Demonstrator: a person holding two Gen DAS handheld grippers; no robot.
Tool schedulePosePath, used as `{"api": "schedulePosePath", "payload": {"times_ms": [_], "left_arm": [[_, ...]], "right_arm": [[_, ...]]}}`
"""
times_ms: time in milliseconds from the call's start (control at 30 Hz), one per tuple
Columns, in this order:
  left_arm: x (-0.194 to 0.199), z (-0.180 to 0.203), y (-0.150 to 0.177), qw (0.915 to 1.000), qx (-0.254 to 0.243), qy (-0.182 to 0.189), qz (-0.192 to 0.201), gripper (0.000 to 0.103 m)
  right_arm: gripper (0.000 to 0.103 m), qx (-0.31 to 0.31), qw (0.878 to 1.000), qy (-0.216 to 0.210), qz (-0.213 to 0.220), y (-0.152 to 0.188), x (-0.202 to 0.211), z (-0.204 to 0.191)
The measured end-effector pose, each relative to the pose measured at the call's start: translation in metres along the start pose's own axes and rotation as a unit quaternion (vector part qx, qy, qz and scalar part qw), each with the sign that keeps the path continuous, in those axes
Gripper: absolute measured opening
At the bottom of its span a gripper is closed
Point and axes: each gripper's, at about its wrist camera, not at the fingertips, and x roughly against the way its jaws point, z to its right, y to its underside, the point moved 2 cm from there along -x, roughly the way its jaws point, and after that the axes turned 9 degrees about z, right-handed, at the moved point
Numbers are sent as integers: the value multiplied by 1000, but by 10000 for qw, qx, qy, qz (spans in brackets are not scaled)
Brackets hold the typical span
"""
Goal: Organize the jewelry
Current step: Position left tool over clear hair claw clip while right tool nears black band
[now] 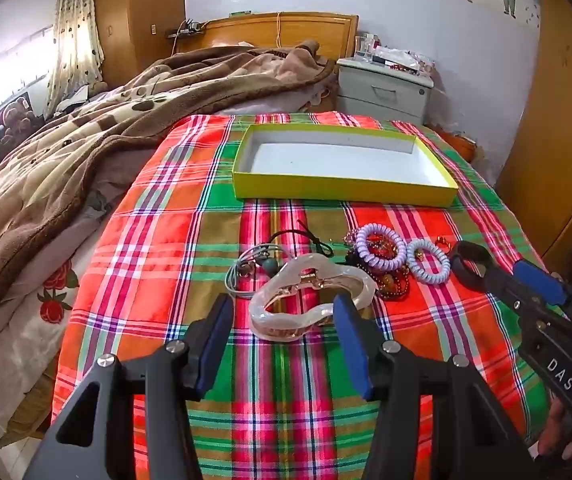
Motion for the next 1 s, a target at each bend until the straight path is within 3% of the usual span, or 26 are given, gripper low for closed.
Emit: {"api": "schedulePosePath", "payload": {"times_ms": [1000], "left_arm": [[-1, 2, 1, 10000, -25, -6, -25, 54]], "right_arm": [[47, -12, 10000, -18, -7, 3, -1, 1]]}}
